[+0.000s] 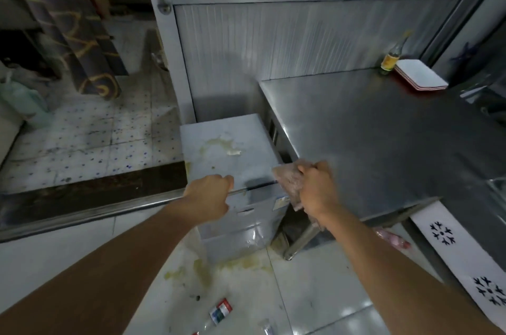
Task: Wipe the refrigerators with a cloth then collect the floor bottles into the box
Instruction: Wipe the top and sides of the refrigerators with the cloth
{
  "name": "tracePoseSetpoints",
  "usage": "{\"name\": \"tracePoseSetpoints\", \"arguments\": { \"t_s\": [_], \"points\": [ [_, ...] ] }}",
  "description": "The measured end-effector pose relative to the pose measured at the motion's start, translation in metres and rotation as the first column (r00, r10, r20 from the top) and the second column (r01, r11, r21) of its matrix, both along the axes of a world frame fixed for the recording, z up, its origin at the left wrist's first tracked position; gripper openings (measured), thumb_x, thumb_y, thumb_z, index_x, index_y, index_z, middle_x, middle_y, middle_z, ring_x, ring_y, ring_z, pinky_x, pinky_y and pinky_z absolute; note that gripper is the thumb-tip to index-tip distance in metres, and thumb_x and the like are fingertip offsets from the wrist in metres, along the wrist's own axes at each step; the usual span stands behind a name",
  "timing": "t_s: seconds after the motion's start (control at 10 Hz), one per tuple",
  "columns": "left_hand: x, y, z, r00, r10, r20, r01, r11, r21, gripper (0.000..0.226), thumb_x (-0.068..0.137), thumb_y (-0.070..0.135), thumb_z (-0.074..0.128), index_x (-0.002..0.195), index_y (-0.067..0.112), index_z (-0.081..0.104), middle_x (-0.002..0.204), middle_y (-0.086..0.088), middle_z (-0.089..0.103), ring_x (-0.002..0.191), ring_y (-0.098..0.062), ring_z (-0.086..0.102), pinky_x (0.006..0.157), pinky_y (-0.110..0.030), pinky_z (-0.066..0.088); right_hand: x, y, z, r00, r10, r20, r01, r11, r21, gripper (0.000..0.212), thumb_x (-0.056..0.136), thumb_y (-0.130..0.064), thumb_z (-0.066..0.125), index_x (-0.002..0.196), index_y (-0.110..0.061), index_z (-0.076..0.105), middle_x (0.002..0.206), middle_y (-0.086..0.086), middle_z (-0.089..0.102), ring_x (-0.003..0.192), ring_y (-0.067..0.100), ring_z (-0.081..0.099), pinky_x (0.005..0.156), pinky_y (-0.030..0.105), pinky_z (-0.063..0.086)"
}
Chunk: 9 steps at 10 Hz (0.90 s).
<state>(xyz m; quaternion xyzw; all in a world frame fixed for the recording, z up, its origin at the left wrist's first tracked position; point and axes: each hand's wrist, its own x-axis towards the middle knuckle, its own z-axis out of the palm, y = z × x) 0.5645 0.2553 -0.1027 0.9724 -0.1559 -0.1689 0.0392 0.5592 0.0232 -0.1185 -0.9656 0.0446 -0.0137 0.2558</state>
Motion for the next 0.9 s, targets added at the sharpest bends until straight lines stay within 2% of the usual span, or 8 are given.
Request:
{"name": "tracePoseSetpoints", "arguments": {
  "t_s": [0.1, 0.2, 0.3, 0.4, 0.5, 0.7, 0.8, 0.9],
  "points": [
    [0.006, 0.040, 0.003, 0.999, -0.036, -0.038, 0.036, 0.999, 0.003, 0.042, 0.086, 0.026, 0.056, 0.125, 0.017, 0.043, 0.121, -0.006, 0.052, 0.108, -0.024, 0.053, 0.085, -0.037, 0.049, -0.015, 0.034, 0.003, 0.997, -0.062, 0.049, 0.060, 0.997, 0.041, 0.010, 0.093, -0.021, 0.042, 0.100, -0.017, 0.048, 0.104, 0.011, 0.056, 0.091, 0.023, 0.060, 0.071, 0.040, 0.051],
    [0.014, 0.068, 0.002, 0.997, -0.034, -0.068, 0.033, 0.999, -0.022, 0.043, 0.087, 0.026, 0.056, 0.126, 0.016, 0.042, 0.122, -0.007, 0.051, 0.106, -0.024, 0.054, 0.085, -0.038, 0.050, -0.026, 0.063, 0.004, 0.994, -0.091, 0.056, 0.087, 0.994, 0.065, 0.013, 0.097, -0.032, 0.046, 0.095, -0.020, 0.049, 0.092, 0.005, 0.055, 0.083, 0.017, 0.058, 0.070, 0.037, 0.050],
    [0.023, 0.077, -0.004, 0.995, -0.040, -0.094, 0.035, 0.998, -0.052, 0.045, 0.088, 0.027, 0.056, 0.128, 0.016, 0.040, 0.123, -0.008, 0.050, 0.107, -0.023, 0.053, 0.087, -0.039, 0.049, -0.020, 0.080, 0.006, 0.990, -0.143, -0.012, 0.143, 0.973, 0.183, 0.018, 0.095, -0.032, 0.047, 0.108, -0.020, 0.052, 0.109, 0.009, 0.055, 0.098, 0.024, 0.059, 0.084, 0.043, 0.052],
    [0.035, 0.077, -0.011, 0.993, -0.046, -0.112, 0.038, 0.997, -0.069, 0.045, 0.088, 0.027, 0.055, 0.129, 0.016, 0.040, 0.125, -0.007, 0.049, 0.109, -0.023, 0.052, 0.089, -0.038, 0.048, -0.004, 0.078, -0.006, 0.993, -0.089, -0.078, 0.088, 0.996, -0.010, 0.042, 0.089, -0.005, 0.051, 0.131, -0.012, 0.050, 0.129, 0.018, 0.042, 0.114, 0.034, 0.046, 0.097, 0.042, 0.042],
    [0.051, 0.074, -0.018, 0.993, -0.041, -0.111, 0.033, 0.997, -0.071, 0.045, 0.088, 0.025, 0.055, 0.128, 0.017, 0.040, 0.126, -0.006, 0.049, 0.111, -0.024, 0.052, 0.089, -0.038, 0.047, 0.018, 0.076, -0.013, 0.990, -0.118, -0.080, 0.120, 0.992, 0.024, 0.048, 0.087, 0.001, 0.050, 0.134, -0.010, 0.049, 0.132, 0.021, 0.039, 0.118, 0.036, 0.043, 0.098, 0.042, 0.040],
    [0.095, 0.056, -0.055, 0.995, 0.025, -0.094, -0.038, 0.990, -0.136, 0.041, 0.087, 0.020, 0.053, 0.127, 0.016, 0.042, 0.123, -0.008, 0.055, 0.109, -0.026, 0.055, 0.087, -0.035, 0.048, 0.082, 0.074, -0.048, 0.998, -0.054, -0.040, 0.056, 0.997, 0.047, 0.040, 0.094, -0.008, 0.051, 0.134, -0.012, 0.050, 0.132, 0.015, 0.043, 0.118, 0.026, 0.047, 0.100, 0.028, 0.043],
    [0.123, 0.039, -0.077, 0.970, 0.146, -0.195, -0.203, 0.926, -0.317, 0.043, 0.091, 0.021, 0.052, 0.132, 0.018, 0.040, 0.123, -0.007, 0.056, 0.107, -0.025, 0.056, 0.090, -0.033, 0.047, 0.102, 0.077, -0.063, 0.999, -0.038, -0.024, 0.041, 0.991, 0.130, 0.044, 0.094, -0.007, 0.053, 0.137, -0.012, 0.047, 0.135, 0.013, 0.039, 0.120, 0.024, 0.047, 0.101, 0.025, 0.043],
    [0.154, 0.020, -0.087, 0.866, 0.294, -0.405, -0.482, 0.711, -0.512, 0.038, 0.096, 0.028, 0.045, 0.133, 0.020, 0.039, 0.120, -0.009, 0.057, 0.104, -0.026, 0.057, 0.084, -0.031, 0.046, 0.113, 0.077, -0.073, 0.999, -0.027, -0.037, 0.034, 0.975, 0.219, 0.048, 0.093, -0.002, 0.052, 0.139, -0.012, 0.045, 0.135, 0.009, 0.037, 0.119, 0.016, 0.047, 0.099, 0.015, 0.038]
  ]
}}
